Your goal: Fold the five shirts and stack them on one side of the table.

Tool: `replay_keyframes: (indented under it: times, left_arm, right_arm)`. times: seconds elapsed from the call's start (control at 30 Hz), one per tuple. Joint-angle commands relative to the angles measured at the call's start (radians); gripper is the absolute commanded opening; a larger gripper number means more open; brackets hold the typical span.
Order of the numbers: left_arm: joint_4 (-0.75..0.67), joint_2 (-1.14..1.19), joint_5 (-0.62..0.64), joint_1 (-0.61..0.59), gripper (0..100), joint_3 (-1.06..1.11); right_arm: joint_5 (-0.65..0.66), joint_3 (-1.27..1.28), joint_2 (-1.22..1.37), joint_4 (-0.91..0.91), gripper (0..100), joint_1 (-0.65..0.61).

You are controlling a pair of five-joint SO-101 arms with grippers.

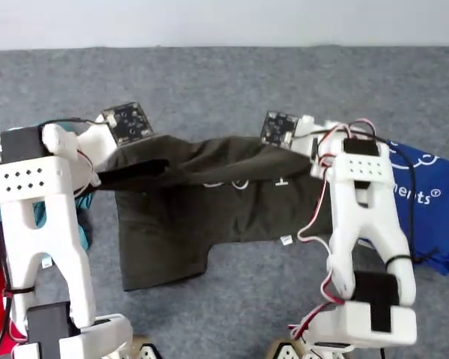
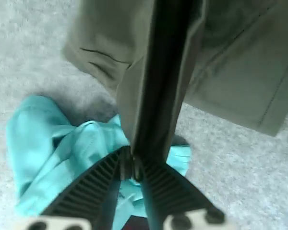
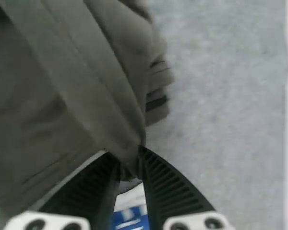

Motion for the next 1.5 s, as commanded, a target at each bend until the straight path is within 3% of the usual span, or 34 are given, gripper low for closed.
replay_keyframes:
  times: [0.0,0.47,0.83,0.93,1.1,1.47]
  left_arm:
    - [0.032,-0.041,-0.009,-0.006,2,0.044]
    - [0.032,-0.038,-0.135,-0.003,2,0.406]
    - [0.031,-0.04,-0.147,0.117,2,0.582]
    - [0.029,-0.04,-0.14,0.11,7,0.595]
    - [0.029,-0.04,-0.025,0.114,11,0.576]
    - [0.029,-0.04,0.071,0.092,12,0.394]
  right_arm:
    - [-0.005,0.028,-0.104,0.073,0.9,0.002]
    - [-0.005,0.132,-0.13,0.101,1.2,0.053]
    - [-0.005,0.133,-0.13,0.168,6.5,0.062]
    - [-0.005,0.124,-0.13,0.205,8.2,0.074]
    - [-0.009,0.052,-0.13,0.311,19.8,0.11]
    - [-0.011,-0.072,-0.13,0.389,20.2,0.188]
